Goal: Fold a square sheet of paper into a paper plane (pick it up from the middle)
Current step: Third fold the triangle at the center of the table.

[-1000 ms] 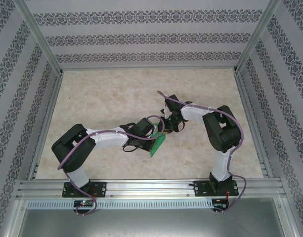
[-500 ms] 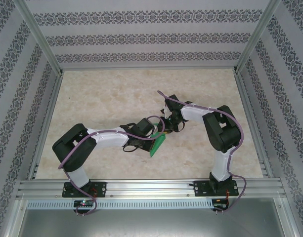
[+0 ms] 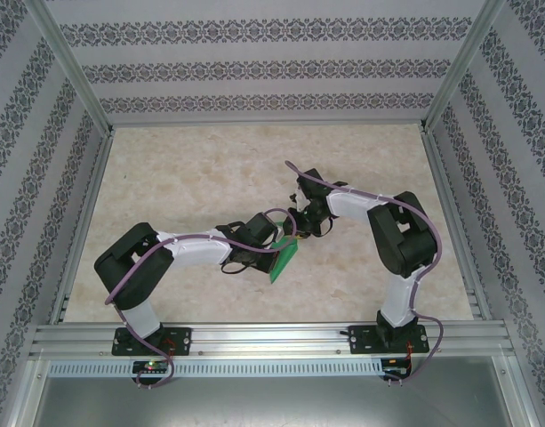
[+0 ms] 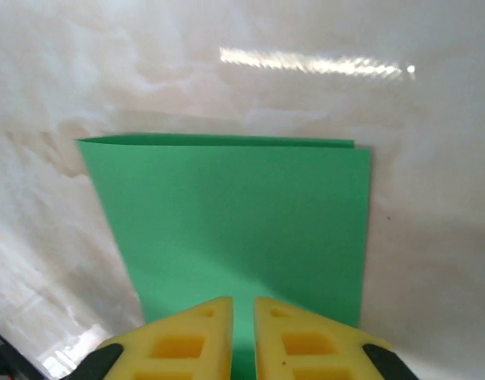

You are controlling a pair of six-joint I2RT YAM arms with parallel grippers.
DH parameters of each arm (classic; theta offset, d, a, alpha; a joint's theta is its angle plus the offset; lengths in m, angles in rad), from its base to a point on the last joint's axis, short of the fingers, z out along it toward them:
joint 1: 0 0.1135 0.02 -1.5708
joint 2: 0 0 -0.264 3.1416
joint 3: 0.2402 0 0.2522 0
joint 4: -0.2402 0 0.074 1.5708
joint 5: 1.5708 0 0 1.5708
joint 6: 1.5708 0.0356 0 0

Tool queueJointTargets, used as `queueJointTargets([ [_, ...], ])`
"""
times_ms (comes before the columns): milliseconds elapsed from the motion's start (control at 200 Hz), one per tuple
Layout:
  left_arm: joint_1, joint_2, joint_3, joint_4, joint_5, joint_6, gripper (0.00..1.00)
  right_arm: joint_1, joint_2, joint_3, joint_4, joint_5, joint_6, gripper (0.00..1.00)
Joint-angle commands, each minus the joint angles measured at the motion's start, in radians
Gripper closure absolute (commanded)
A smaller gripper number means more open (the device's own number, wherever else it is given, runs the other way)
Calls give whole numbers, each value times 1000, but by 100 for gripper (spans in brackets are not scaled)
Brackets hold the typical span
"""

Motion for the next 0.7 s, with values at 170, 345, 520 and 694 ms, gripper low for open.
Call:
queueJointTargets([
  [170,10,31,0,8,3,30,98,-42,-271,-191,179,-56,145,89],
  [345,10,30,2,5,3,31,98,18,-324,-340,341,-102,268,93],
  [520,10,29,6,-1,0,37,98,64,-297,-394,438,-122,314,94],
  [694,10,49,16,-6,9,47,98,101,-242,-384,432,-114,303,94],
])
